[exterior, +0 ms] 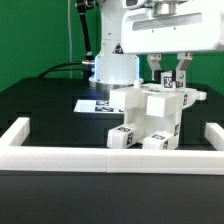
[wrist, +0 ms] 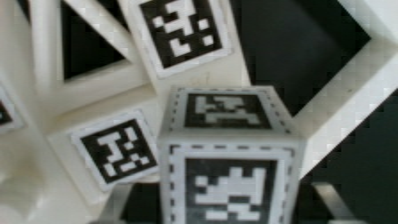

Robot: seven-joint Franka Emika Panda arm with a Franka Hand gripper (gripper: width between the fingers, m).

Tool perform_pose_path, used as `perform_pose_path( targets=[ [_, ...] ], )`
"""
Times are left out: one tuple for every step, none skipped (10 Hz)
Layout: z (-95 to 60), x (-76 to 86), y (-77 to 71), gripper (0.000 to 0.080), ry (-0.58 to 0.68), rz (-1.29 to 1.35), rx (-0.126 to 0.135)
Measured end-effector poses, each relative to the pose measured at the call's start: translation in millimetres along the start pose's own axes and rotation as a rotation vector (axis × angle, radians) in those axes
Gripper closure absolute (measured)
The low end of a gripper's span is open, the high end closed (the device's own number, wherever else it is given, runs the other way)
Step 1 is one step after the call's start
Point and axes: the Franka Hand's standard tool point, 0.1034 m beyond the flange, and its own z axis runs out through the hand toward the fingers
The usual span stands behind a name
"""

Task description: Assemble chair

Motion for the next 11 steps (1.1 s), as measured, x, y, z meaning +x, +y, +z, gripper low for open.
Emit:
perform_pose_path(
  targets=[
    [0.2, -0.8, -0.4, 0.0512, -0.004, 0.080, 0.003],
    [0.4, -1.4, -0.6, 0.0512, -0.006, 0.132, 0.004],
    [0.5, -1.6, -0.7, 0.0416, -0.006, 0.133, 0.004],
    [0.6, -1.8, -0.6, 0.0416, -0.007, 0.108, 0.003],
    [0.5, -3.0, -1.0, 0.0238, -0.013, 0.033, -0.003],
    [-0.3, -3.9, -2.2, 0.0238, -0.021, 0.007, -0.007],
    [-0.8, -5.5, -3.9, 0.0168, -0.021, -0.049, -0.005],
    [-1.0, -6.4, -4.7, 0.0155, -0.021, -0.188, -0.003],
    [-0.9, -7.2, -5.0, 0.0155, -0.021, -0.262, 0.000],
    [-0.1, -7.9, -4.8, 0.0151, -0.017, -0.385, 0.002],
    [0.8, -8.5, -4.8, 0.0151, -0.009, -0.501, 0.007]
  ],
)
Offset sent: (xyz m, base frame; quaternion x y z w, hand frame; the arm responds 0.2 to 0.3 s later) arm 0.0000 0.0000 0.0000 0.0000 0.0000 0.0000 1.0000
